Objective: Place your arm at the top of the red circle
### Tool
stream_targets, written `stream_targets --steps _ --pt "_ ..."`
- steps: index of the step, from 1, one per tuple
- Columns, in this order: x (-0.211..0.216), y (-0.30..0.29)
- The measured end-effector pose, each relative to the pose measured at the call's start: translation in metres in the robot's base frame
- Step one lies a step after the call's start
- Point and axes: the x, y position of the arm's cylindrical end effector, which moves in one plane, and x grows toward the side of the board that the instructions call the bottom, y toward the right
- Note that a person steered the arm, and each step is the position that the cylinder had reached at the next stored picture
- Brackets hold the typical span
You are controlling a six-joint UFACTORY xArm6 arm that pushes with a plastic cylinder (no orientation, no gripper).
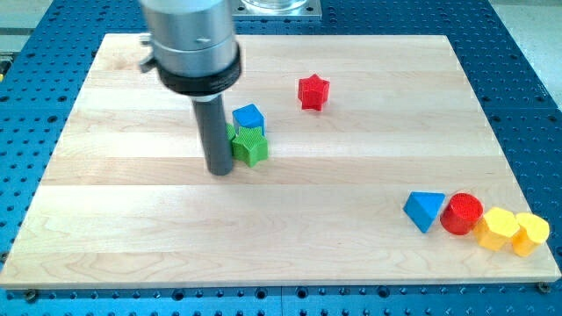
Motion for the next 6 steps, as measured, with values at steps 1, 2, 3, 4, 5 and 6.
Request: stream_targets --steps 1,2,3,4,5,6 --pt "0.032 -0.02" --pt "0.065 0.094" --pt "0.011 0.207" --pt "0.003 0.29" --pt "0.025 0.275" --pt "0.052 0.231"
